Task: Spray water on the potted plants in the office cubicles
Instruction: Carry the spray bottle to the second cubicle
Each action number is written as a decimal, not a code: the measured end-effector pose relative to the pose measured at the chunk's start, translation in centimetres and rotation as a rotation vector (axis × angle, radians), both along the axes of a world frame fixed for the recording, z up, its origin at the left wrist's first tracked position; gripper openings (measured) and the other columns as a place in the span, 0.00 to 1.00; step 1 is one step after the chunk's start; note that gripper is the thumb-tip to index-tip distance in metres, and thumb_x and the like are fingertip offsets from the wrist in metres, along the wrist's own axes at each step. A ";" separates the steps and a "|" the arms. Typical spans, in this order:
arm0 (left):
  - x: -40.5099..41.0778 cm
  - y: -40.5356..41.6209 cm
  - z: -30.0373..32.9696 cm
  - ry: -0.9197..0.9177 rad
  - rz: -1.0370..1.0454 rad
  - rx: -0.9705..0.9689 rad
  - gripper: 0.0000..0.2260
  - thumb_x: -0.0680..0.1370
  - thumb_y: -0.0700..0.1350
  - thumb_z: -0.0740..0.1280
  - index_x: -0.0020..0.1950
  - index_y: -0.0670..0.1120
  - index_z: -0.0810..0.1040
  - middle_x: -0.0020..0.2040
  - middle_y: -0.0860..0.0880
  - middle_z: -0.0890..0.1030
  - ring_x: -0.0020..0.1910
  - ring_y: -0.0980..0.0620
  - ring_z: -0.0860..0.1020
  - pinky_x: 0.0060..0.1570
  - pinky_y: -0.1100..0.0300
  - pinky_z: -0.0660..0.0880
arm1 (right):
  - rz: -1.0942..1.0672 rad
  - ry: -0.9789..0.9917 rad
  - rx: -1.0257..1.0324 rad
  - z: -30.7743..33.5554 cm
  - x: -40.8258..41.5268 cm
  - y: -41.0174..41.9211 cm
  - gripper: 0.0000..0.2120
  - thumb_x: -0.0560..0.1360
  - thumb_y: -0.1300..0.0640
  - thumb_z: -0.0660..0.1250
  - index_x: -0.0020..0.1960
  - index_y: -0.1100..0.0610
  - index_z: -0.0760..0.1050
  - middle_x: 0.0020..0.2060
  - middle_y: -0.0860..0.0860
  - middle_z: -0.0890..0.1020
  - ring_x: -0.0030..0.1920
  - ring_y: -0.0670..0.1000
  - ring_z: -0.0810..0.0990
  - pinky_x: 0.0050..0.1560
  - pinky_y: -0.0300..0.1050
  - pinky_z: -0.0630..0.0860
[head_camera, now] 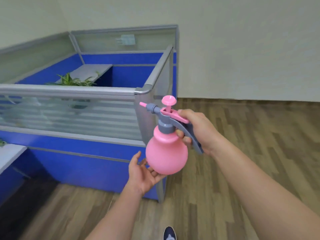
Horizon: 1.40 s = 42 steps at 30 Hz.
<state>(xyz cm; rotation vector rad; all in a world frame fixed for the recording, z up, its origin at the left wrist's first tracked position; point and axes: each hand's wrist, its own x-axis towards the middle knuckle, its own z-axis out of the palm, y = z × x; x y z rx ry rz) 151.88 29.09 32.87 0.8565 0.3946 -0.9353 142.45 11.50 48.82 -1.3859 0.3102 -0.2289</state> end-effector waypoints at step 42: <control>34.8 -70.6 1.0 -0.136 -0.103 0.048 0.20 0.76 0.61 0.71 0.62 0.50 0.81 0.63 0.40 0.80 0.64 0.35 0.81 0.54 0.32 0.83 | -0.170 -0.011 -0.038 0.5 33.9 -68.6 0.15 0.68 0.41 0.68 0.38 0.51 0.86 0.27 0.57 0.79 0.22 0.54 0.70 0.23 0.42 0.68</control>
